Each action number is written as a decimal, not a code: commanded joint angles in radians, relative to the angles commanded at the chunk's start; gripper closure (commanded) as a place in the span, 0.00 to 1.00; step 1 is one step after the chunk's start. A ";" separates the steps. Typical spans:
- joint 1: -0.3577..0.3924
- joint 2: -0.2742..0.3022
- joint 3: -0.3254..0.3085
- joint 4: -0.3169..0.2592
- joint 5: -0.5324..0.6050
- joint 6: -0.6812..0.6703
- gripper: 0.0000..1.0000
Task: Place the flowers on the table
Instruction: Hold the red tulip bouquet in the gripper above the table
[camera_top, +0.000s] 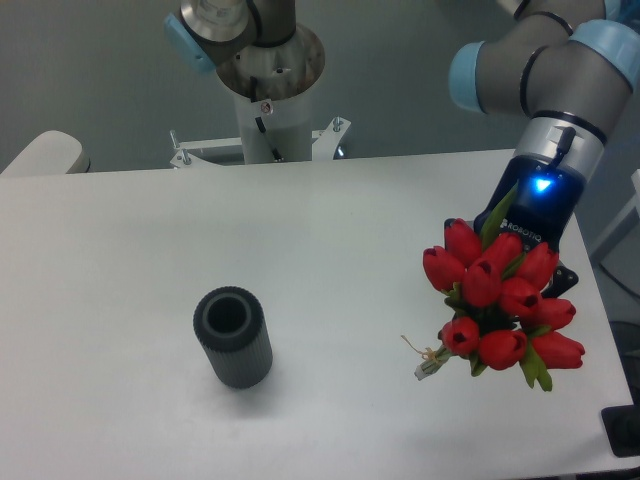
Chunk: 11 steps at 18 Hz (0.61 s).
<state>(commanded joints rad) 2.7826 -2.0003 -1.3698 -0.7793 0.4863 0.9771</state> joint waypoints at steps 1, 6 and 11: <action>-0.003 0.000 -0.005 0.002 0.000 0.002 0.64; -0.005 -0.002 0.000 0.000 0.005 0.012 0.64; -0.020 0.011 0.006 0.000 0.142 0.012 0.64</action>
<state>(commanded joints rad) 2.7628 -1.9896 -1.3637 -0.7793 0.6287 0.9894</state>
